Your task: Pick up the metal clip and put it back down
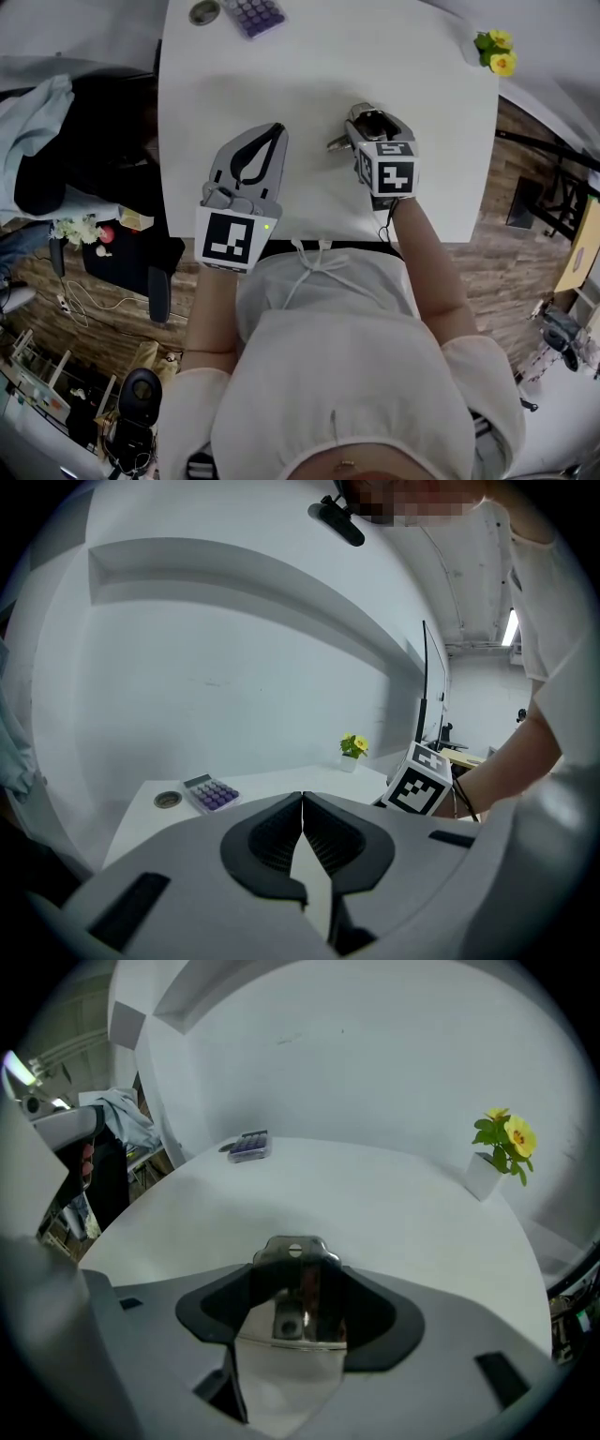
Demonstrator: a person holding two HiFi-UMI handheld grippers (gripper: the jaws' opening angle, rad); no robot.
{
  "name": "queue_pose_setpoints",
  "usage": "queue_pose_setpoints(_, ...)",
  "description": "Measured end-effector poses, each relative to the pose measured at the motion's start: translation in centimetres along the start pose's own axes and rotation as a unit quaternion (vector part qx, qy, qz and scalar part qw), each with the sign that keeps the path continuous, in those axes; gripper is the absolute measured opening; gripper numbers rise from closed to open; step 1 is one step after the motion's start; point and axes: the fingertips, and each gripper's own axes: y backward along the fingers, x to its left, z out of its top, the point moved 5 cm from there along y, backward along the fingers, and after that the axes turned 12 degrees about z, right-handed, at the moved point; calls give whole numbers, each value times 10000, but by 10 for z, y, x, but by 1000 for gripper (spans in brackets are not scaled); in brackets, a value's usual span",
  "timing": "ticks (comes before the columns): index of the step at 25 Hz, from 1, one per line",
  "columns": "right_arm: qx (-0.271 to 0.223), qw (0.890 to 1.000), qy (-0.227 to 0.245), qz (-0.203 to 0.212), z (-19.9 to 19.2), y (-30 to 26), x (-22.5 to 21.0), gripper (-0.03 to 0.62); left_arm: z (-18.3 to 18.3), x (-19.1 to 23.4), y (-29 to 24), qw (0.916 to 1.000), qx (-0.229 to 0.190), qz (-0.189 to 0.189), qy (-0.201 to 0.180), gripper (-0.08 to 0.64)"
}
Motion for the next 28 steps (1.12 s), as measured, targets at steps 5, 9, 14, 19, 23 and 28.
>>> queue_pose_setpoints(5,-47,10000,12,-20,0,4,0,295,8,2,3,9995,-298,18,-129,20)
queue_pose_setpoints(9,-363,9993,49,-108,8,19,-1,295,17,1,6,9988,-426,49,-215,20)
queue_pose_setpoints(14,-879,9958,193,-165,28,51,-1,295,34,-6,12,9986,-394,58,-342,20)
queue_pose_setpoints(19,-1615,9857,450,-171,52,99,2,295,64,-15,18,9950,-870,49,-481,20)
queue_pose_setpoints(23,-2231,9720,703,-219,68,142,8,295,85,-19,27,9909,-1201,106,-598,20)
queue_pose_setpoints(28,-2888,9521,934,-373,80,198,11,295,107,-27,36,9890,-1351,124,-591,20)
